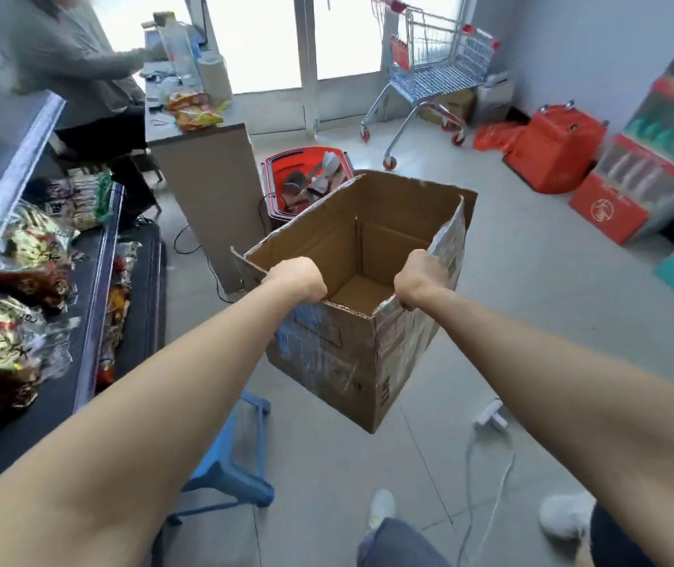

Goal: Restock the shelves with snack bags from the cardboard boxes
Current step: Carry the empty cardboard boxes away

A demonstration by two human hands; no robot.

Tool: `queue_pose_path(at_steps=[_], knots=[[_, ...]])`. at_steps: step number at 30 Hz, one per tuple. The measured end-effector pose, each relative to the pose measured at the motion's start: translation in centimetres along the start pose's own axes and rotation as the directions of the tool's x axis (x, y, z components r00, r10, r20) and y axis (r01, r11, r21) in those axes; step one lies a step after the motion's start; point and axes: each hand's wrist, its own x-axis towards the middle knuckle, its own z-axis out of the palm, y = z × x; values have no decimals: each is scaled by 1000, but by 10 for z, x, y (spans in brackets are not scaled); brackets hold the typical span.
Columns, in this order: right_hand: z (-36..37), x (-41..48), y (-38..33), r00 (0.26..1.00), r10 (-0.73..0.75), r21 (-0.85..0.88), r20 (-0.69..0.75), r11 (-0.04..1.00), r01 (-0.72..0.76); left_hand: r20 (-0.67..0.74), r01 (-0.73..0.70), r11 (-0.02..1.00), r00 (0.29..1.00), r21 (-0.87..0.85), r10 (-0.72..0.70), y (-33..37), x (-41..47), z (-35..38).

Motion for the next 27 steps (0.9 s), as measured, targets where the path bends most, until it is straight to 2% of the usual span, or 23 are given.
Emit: queue_pose_path(at_steps=[12, 18, 27], knots=[[-67, 156, 41, 983, 164, 23, -88, 986, -163, 8, -173, 984, 985, 36, 173, 135, 147, -51], [-85, 247, 36, 954, 265, 44, -140, 964, -262, 3, -326, 942, 945, 75, 327, 181, 235, -89], [-110, 380, 20, 886, 407, 113, -223, 913, -391, 26, -453, 880, 890, 143, 454, 249, 371, -149]])
